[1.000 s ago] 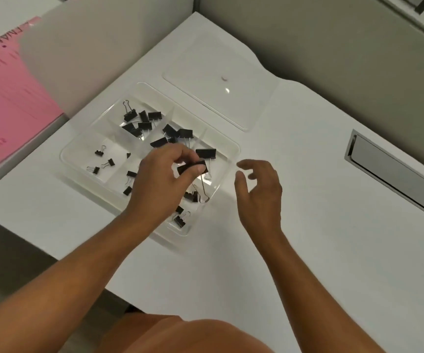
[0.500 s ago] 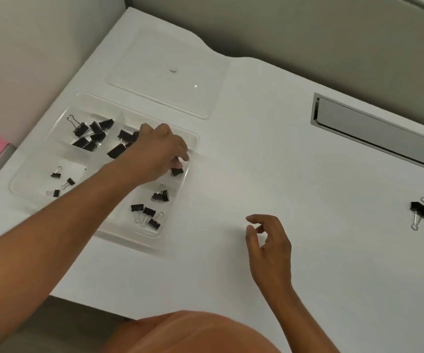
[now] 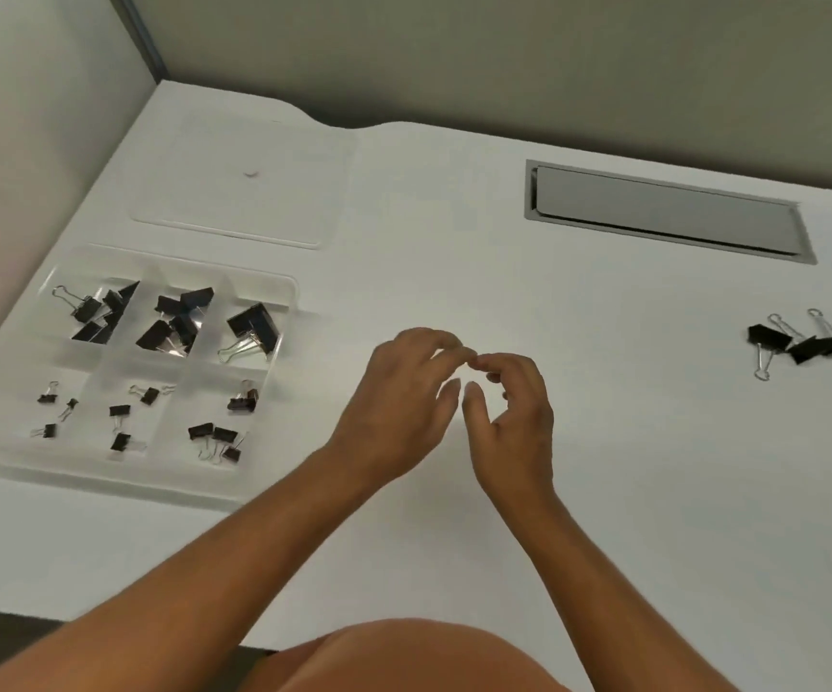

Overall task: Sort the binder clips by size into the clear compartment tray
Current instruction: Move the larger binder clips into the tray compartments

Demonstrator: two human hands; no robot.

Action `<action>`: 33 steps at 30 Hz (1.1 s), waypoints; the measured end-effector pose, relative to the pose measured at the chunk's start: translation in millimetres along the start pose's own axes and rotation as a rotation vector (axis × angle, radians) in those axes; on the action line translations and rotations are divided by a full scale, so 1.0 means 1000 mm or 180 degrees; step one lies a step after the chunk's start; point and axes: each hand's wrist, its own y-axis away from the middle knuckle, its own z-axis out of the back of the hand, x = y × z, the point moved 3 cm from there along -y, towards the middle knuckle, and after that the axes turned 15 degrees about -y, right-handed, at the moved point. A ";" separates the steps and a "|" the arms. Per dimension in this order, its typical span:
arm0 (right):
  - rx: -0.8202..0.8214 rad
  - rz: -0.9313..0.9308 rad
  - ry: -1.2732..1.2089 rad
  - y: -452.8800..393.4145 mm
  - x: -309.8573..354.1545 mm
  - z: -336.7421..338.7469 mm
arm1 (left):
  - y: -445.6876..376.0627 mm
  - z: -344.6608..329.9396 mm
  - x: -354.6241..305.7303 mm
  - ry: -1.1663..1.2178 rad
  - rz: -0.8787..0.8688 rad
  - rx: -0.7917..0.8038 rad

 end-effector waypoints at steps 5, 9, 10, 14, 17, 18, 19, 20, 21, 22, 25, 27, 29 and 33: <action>-0.0341 -0.0067 0.0060 -0.010 -0.037 0.089 | -0.020 -0.058 -0.077 0.0038 -0.0240 0.0294; -0.0700 -0.0252 0.0155 -0.016 -0.079 0.180 | -0.047 -0.109 -0.144 -0.0056 -0.0584 0.0586; -0.0787 -0.0257 0.0209 -0.019 -0.090 0.203 | -0.055 -0.120 -0.162 -0.0056 -0.0655 0.0660; -0.1108 -0.0235 0.0500 -0.037 -0.127 0.288 | -0.092 -0.164 -0.229 -0.0045 -0.0899 0.0887; -0.1302 -0.0162 0.0738 -0.062 -0.154 0.339 | -0.125 -0.193 -0.272 -0.0128 -0.1016 0.1009; -0.1333 -0.0126 0.0874 -0.073 -0.163 0.352 | -0.137 -0.203 -0.284 -0.0179 -0.1016 0.1050; -0.1340 -0.0101 0.1048 -0.085 -0.172 0.364 | -0.149 -0.213 -0.294 -0.0237 -0.0990 0.1075; -0.1319 -0.0100 0.1253 -0.098 -0.180 0.374 | -0.161 -0.223 -0.302 -0.0288 -0.0938 0.1084; -0.1270 -0.0119 0.1484 -0.110 -0.188 0.383 | -0.173 -0.233 -0.308 -0.0337 -0.0868 0.1080; -0.1212 -0.0133 0.1732 -0.121 -0.196 0.390 | -0.186 -0.243 -0.313 -0.0396 -0.0799 0.1077; -0.1075 -0.0081 0.2315 -0.144 -0.218 0.394 | -0.223 -0.271 -0.321 -0.0665 -0.0716 0.1143; -0.0983 -0.0038 0.2556 -0.148 -0.230 0.387 | -0.239 -0.287 -0.319 -0.0900 -0.0807 0.1157; -0.1013 -0.0035 0.2648 -0.150 -0.237 0.383 | -0.243 -0.294 -0.311 -0.1015 -0.0956 0.0992; -0.1085 0.0063 0.2615 -0.150 -0.241 0.385 | -0.233 -0.299 -0.295 -0.0636 -0.0868 0.0566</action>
